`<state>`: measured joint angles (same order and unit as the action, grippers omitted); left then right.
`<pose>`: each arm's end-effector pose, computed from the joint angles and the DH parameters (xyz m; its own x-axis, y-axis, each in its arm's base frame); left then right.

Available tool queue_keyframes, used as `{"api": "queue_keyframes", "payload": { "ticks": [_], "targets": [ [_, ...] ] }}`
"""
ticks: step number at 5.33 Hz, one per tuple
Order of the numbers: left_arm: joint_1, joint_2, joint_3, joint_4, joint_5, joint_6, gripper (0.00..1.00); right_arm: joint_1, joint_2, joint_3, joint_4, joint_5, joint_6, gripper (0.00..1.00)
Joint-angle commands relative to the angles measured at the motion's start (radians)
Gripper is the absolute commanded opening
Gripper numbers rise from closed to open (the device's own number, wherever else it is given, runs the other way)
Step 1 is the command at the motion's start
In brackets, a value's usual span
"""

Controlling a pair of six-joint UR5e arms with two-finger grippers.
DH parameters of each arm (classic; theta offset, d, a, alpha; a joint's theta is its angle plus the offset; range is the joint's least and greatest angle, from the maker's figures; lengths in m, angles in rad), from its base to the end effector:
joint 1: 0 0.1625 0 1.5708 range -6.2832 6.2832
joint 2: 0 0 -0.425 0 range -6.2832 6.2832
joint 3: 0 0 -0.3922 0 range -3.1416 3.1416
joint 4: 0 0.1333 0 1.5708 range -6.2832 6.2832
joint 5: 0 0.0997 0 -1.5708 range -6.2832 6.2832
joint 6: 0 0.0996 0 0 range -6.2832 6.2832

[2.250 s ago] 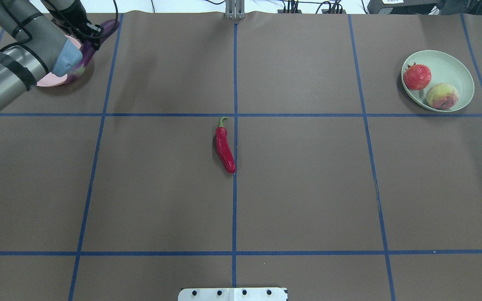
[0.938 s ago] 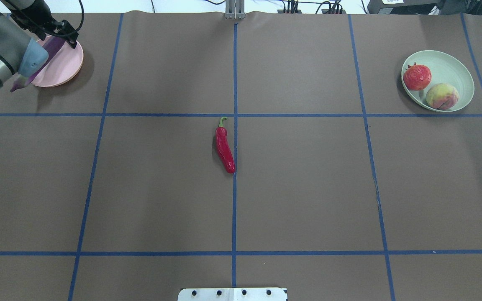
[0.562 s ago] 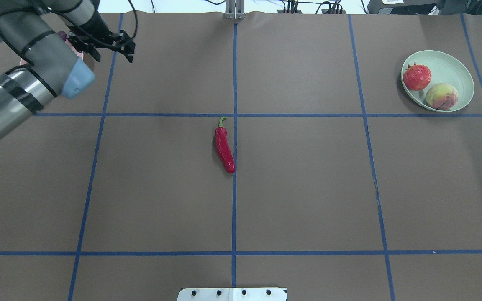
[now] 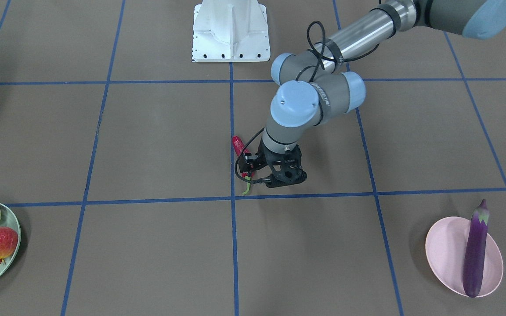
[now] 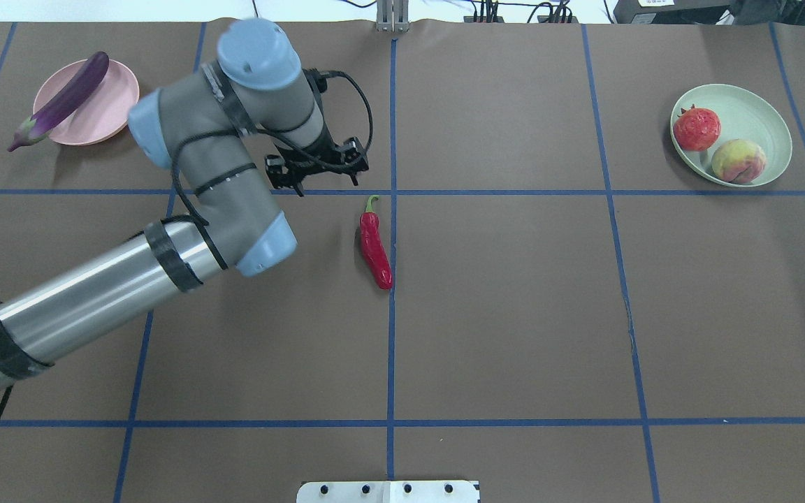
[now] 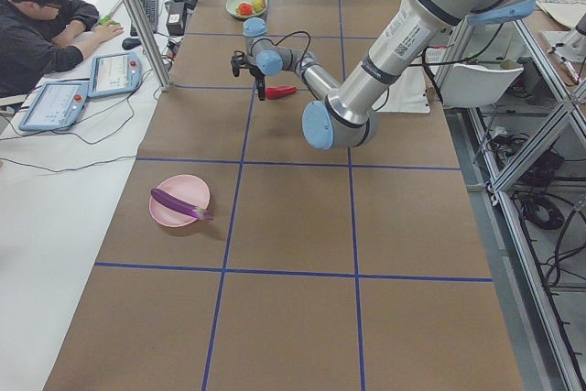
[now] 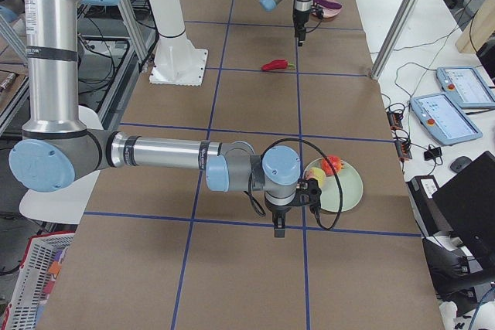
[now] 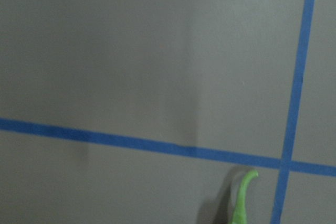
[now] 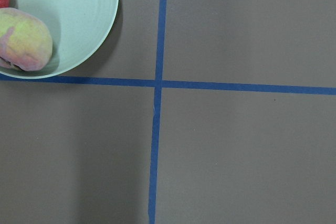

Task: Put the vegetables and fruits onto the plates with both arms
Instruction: 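Move the left gripper to the red chili pepper and grasp it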

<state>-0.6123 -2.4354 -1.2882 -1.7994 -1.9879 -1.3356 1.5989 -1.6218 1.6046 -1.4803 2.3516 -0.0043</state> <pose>0.5895 -0.5276 0.2132 0.6148 -0.1715 -0.7698 0.1460 0.9840 -0.1026 0.0765 -0.4731 0.6570 0.7116 -0.0359 0.7016 -0.0250 0.9968 0.0762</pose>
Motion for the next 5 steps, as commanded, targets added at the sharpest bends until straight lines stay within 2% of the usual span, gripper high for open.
{"api": "queue_keyframes", "payload": {
  "ticks": [1, 2, 3, 5],
  "targets": [
    [0.101, -0.020, 0.004, 0.000, 0.064, -0.089, 0.99, 0.000, 0.000, 0.000, 0.000, 0.000, 0.000, 1.00],
    [0.106, -0.022, 0.006, 0.002, 0.063, -0.089, 0.58, 0.000, -0.001, 0.000, 0.000, 0.000, 0.000, 1.00],
    [0.101, -0.030, 0.001, 0.053, 0.061, -0.068, 0.01, 0.000, -0.001, -0.003, 0.000, -0.002, 0.000, 1.00],
    [0.050, -0.076, -0.029, 0.184, 0.055, 0.019, 0.00, 0.000, -0.001, -0.003, 0.000, -0.002, 0.000, 1.00]
  ]
}}
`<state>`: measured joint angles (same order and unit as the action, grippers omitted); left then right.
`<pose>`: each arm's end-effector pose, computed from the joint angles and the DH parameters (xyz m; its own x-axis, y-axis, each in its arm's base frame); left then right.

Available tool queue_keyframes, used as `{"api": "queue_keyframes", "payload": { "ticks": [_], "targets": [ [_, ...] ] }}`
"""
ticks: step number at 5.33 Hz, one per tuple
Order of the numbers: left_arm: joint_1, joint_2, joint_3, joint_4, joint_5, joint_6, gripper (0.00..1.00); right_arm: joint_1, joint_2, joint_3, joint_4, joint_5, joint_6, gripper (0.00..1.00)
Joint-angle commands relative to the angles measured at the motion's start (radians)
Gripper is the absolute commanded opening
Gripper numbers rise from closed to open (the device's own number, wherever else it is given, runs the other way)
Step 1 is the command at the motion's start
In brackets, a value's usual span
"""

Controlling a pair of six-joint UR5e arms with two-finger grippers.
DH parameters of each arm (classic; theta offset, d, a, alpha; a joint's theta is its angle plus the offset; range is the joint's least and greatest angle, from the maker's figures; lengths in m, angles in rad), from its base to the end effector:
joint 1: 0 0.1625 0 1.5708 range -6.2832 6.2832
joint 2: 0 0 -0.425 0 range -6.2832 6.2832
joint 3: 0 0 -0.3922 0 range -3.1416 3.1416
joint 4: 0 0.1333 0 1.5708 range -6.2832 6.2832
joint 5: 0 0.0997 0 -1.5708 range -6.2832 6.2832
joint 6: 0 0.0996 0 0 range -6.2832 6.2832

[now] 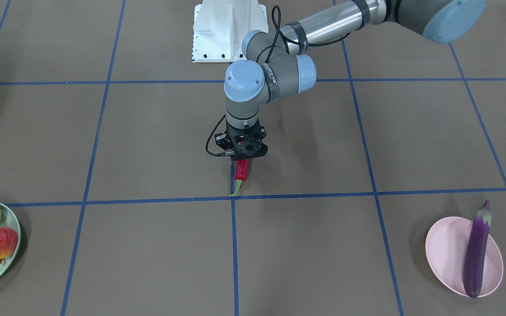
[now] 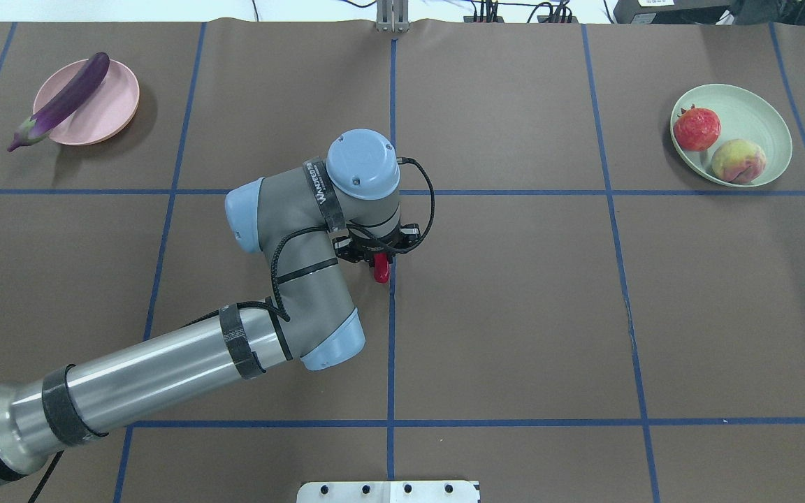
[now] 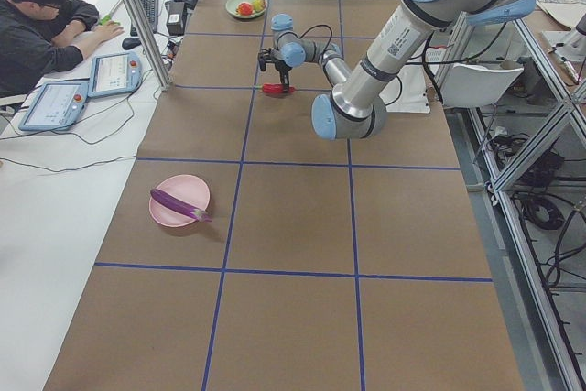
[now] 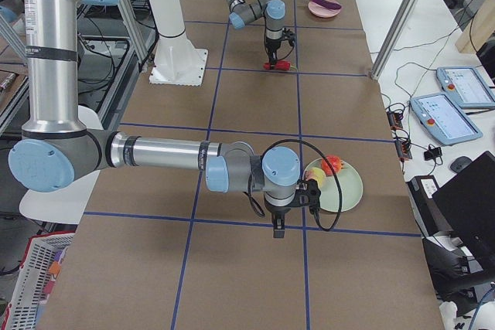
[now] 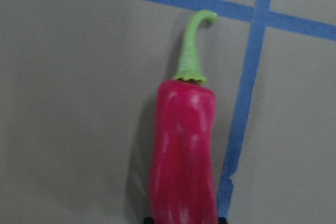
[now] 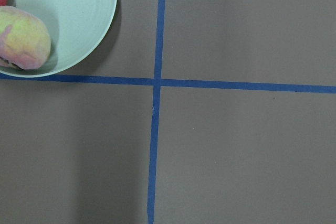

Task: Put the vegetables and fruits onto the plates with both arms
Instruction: 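Move the left gripper to the red chili pepper and grasp it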

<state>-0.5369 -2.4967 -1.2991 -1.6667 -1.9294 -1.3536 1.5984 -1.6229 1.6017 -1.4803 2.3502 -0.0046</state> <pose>0.6263 -0.4872 0.1796 0.6728 -0.1656 -0.7210 0.1314 0.9859 -0.1038 0.0764 -0.4724 0.6590 0.7125 -0.0336 0.7008 -0.0243 0.9971 0.0725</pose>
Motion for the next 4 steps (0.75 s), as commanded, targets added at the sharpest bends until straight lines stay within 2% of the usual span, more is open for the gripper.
{"api": "queue_keyframes", "payload": {
  "ticks": [1, 2, 4],
  "targets": [
    [-0.064, -0.014, -0.063, 0.114, -0.005, 0.107, 0.00, 0.000, 0.000, -0.002, 0.000, 0.001, 0.000, 1.00],
    [-0.149, -0.008, -0.065, 0.116, -0.010, 0.226, 0.00, 0.000, 0.000, -0.003, 0.000, 0.001, 0.000, 1.00],
    [-0.410, 0.126, -0.007, 0.107, -0.162, 0.702, 0.00, 0.000, 0.000, -0.008, 0.000, 0.001, -0.002, 1.00]
  ]
}}
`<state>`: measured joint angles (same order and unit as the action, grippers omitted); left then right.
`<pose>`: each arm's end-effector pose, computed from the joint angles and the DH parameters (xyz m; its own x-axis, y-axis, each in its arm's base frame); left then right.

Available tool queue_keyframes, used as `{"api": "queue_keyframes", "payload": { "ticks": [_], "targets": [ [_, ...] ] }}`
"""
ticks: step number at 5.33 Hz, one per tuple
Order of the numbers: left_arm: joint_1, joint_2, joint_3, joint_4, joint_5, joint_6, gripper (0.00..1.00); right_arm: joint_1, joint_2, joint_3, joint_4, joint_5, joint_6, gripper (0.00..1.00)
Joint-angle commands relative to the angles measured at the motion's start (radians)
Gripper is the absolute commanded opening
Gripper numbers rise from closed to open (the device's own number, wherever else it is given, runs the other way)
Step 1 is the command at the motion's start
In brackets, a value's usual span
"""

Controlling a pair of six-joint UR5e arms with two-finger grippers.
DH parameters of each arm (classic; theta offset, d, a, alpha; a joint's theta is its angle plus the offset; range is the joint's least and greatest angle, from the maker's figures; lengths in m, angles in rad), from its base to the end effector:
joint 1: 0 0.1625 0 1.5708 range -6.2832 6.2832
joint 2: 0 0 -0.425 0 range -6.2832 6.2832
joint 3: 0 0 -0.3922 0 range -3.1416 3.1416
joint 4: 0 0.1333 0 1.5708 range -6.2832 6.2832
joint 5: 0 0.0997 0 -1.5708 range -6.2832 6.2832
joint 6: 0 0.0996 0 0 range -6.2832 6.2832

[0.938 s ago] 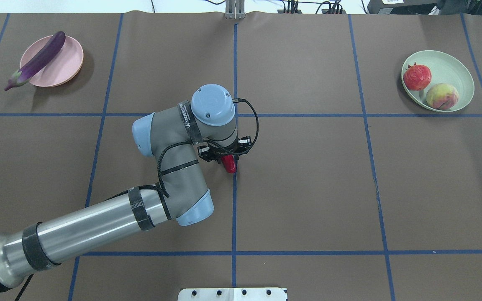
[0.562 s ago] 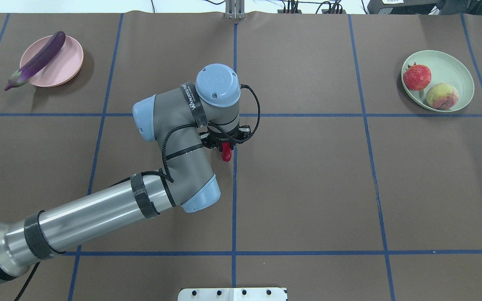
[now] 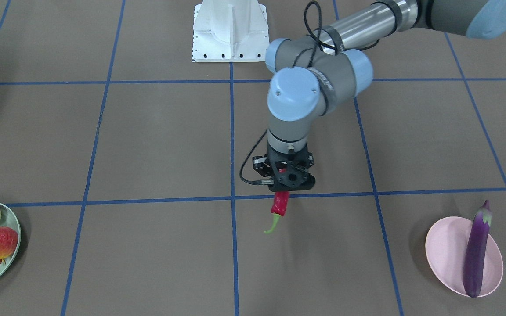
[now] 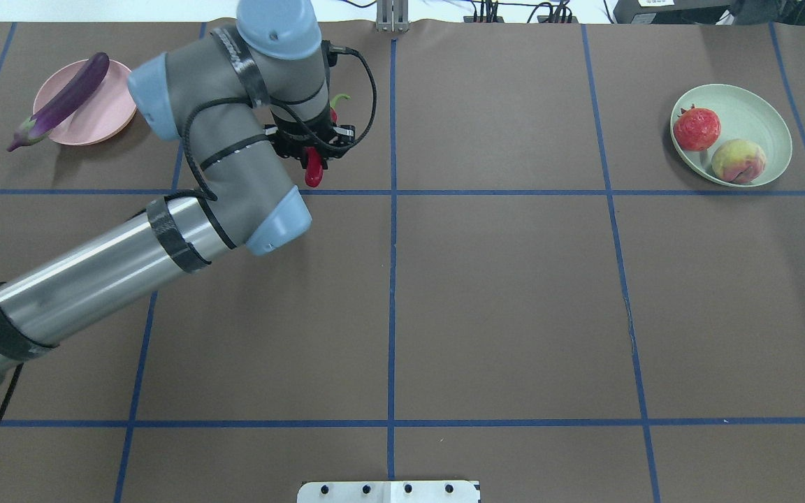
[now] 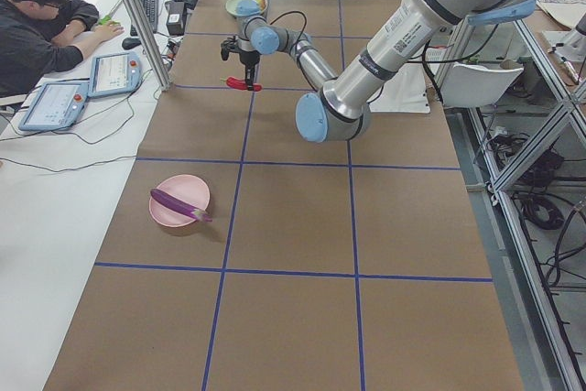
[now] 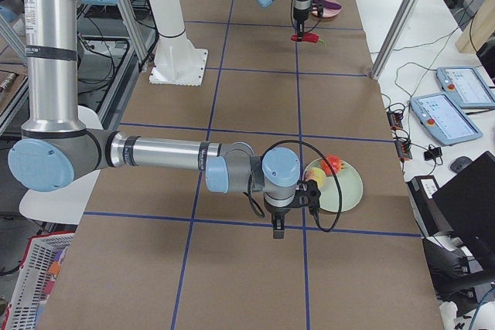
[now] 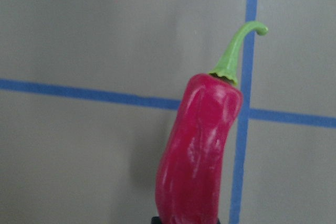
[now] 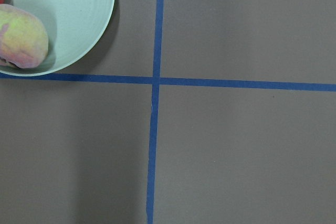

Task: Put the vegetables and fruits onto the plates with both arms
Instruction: 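Carry the chili pepper with the left gripper onto the pink plate and release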

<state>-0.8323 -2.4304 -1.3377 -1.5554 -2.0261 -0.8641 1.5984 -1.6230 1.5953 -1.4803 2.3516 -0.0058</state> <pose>0.4540 -0.6316 0.2260 0.7403 0.0531 -0.6702 0.0179 0.9950 0.0987 0.0763 -0.4719 0.6621 0.7114 -0.0303 0.7021 -0.0234 0.9975 0.0668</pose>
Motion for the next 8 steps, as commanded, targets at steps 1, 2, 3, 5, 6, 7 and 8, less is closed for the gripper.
{"api": "queue_keyframes", "payload": {
  "ticks": [1, 2, 3, 5, 6, 7, 8],
  "targets": [
    [-0.213, 0.086, 0.155, -0.017, -0.072, 0.461, 0.00, -0.001, 0.000, -0.001, 0.000, 0.000, 0.000, 1.00],
    [-0.297, 0.117, 0.304, -0.114, -0.069, 0.654, 0.00, -0.002, -0.001, -0.001, 0.000, 0.002, 0.000, 1.00],
    [-0.312, 0.176, 0.407, -0.285, -0.062, 0.672, 0.00, -0.003, 0.000, -0.001, 0.000, 0.000, 0.001, 1.00],
    [-0.310, 0.188, 0.416, -0.316, -0.068, 0.659, 0.99, -0.008, 0.000, -0.001, 0.000, 0.000, 0.001, 1.00],
    [-0.315, 0.188, 0.378, -0.316, -0.077, 0.598, 1.00, -0.009, 0.002, -0.001, 0.000, 0.000, 0.001, 1.00],
    [-0.330, 0.248, 0.250, -0.305, -0.144, 0.600, 1.00, -0.011, 0.002, -0.001, 0.000, 0.002, 0.003, 1.00],
    [-0.415, 0.317, 0.139, -0.273, -0.290, 0.600, 1.00, -0.012, 0.000, -0.001, 0.000, 0.002, 0.001, 1.00]
  ]
}}
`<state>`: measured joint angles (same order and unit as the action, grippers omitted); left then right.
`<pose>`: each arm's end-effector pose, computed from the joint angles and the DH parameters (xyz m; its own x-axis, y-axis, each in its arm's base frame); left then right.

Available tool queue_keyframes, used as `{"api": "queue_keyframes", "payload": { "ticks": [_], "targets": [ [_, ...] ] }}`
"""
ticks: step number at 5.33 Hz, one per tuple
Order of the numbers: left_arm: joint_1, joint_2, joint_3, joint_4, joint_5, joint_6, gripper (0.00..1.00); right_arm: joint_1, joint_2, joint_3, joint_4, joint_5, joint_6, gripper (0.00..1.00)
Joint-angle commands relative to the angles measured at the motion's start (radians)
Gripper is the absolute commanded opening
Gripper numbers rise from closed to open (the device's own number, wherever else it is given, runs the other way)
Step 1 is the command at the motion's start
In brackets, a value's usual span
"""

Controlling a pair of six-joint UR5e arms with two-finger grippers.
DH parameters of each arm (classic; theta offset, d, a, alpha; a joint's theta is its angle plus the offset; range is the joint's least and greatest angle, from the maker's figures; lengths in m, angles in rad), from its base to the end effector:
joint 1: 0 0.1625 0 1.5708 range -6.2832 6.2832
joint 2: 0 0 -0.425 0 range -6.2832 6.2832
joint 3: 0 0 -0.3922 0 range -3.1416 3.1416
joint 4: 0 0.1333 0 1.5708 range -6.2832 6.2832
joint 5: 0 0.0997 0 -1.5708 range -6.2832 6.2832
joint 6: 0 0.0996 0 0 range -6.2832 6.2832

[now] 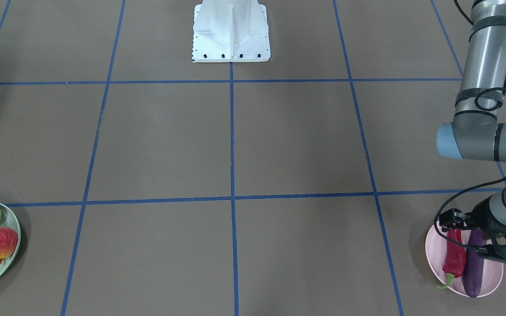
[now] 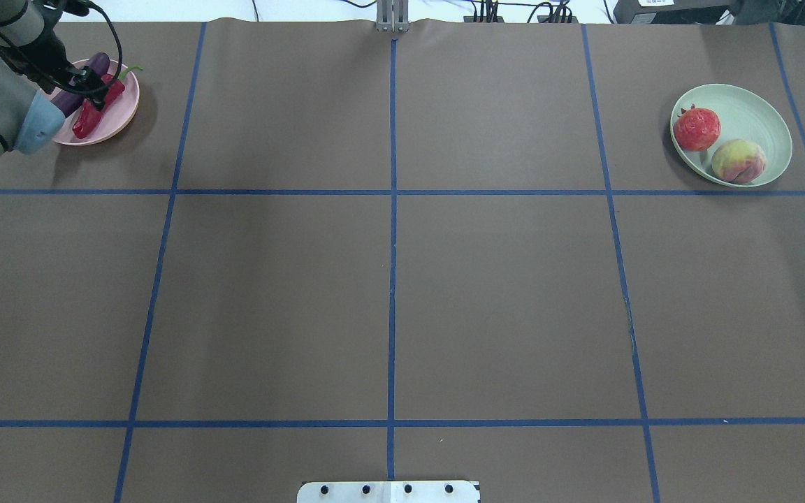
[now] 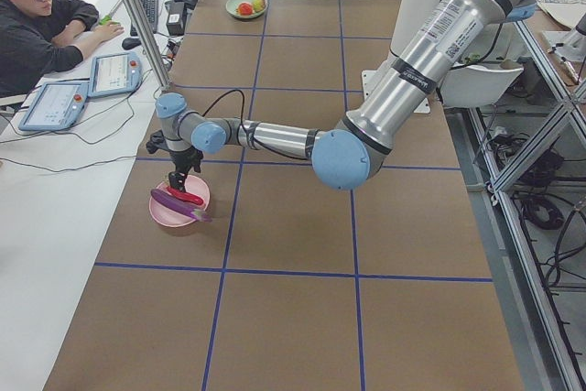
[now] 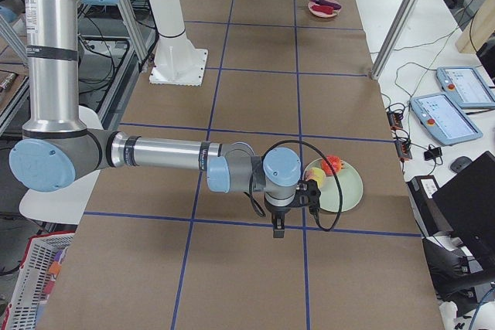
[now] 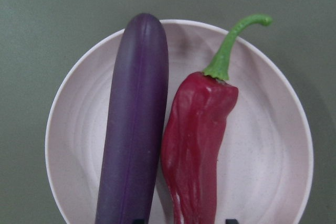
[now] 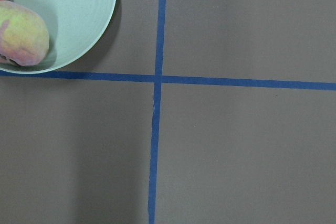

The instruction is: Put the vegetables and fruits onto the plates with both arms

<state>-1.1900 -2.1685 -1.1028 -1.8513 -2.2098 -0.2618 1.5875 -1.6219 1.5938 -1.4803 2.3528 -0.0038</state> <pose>0.2107 -0.7250 0.4966 0.7226 0.2811 -0.6315 -0.1592 0.9567 0.2437 0.0710 -0.4731 0.6623 0.7102 -0.0359 0.7031 -0.0140 0.9978 0.0650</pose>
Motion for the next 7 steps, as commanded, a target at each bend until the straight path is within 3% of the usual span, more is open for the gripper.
{"api": "queue_keyframes", "payload": {
  "ticks": [1, 3, 5, 6, 7],
  "targets": [
    [-0.110, 0.205, -0.280, 0.058, -0.149, -0.002, 1.00, -0.001, -0.001, 0.000, 0.000, 0.000, -0.001, 1.00],
    [-0.192, 0.470, -0.609, 0.202, -0.146, 0.103, 1.00, -0.001, -0.001, 0.000, 0.002, 0.000, -0.001, 1.00],
    [-0.284, 0.654, -0.623, 0.208, -0.146, 0.287, 1.00, -0.001, -0.004, 0.002, 0.002, 0.000, -0.001, 1.00],
    [-0.310, 0.729, -0.618, 0.207, -0.140, 0.286, 1.00, -0.001, -0.003, 0.002, 0.003, 0.000, -0.001, 1.00],
    [-0.331, 0.740, -0.630, 0.195, -0.151, 0.291, 1.00, -0.001, -0.003, 0.003, 0.005, 0.000, -0.005, 1.00]
  ]
}}
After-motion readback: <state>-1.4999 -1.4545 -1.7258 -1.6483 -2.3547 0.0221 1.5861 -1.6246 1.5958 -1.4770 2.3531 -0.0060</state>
